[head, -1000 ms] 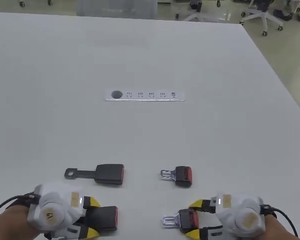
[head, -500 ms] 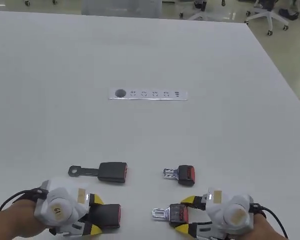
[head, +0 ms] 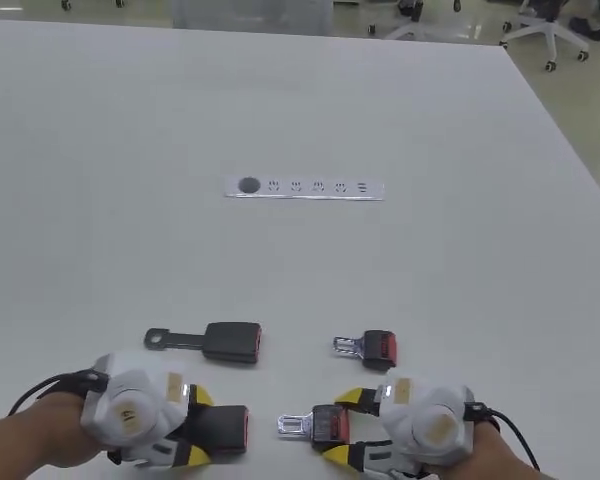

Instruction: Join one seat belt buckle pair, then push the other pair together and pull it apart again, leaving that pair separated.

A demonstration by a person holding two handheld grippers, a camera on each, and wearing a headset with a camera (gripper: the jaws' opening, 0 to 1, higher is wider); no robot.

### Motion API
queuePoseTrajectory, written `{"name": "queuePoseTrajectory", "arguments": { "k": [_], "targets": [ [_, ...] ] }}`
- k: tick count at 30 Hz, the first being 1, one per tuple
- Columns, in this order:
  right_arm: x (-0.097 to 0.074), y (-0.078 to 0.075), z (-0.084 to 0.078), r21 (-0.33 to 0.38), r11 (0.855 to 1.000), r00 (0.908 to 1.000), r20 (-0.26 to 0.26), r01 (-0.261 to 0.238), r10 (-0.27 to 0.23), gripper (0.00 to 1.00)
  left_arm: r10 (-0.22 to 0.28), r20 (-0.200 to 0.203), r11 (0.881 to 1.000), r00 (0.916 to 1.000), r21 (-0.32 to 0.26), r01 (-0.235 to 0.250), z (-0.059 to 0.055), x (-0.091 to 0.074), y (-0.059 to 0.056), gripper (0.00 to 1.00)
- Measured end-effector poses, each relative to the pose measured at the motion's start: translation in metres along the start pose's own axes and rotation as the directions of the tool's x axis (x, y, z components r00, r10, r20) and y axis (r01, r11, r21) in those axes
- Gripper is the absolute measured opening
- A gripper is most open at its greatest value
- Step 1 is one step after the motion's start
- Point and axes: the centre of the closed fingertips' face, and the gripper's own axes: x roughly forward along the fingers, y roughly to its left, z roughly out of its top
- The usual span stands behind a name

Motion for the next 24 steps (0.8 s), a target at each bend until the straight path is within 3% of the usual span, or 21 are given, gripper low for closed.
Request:
{"name": "queuePoseTrajectory", "arguments": {
  "k": [13, 16, 24],
  "targets": [
    [0.017, 0.012, 0.017, -0.03, 0.999, 0.999, 0.029, -0.034, 0.035, 0.36, -0.003, -0.019, 1.0, 0.9998, 0.005, 0.004, 0.0, 0.0, -0.001, 0.34],
    [0.021, 0.012, 0.023, 0.002, 0.999, 0.9979, 0.048, -0.045, 0.045, 0.36, -0.006, -0.023, 1.0, 0.9997, 0.007, 0.006, 0.0, 0.001, -0.001, 0.34],
    [0.029, 0.018, 0.03, -0.043, 0.998, 0.9986, 0.028, -0.044, 0.045, 0.36, -0.016, -0.037, 1.0, 0.9992, 0.016, 0.016, 0.0, 0.0, 0.0, 0.34]
  ]
}}
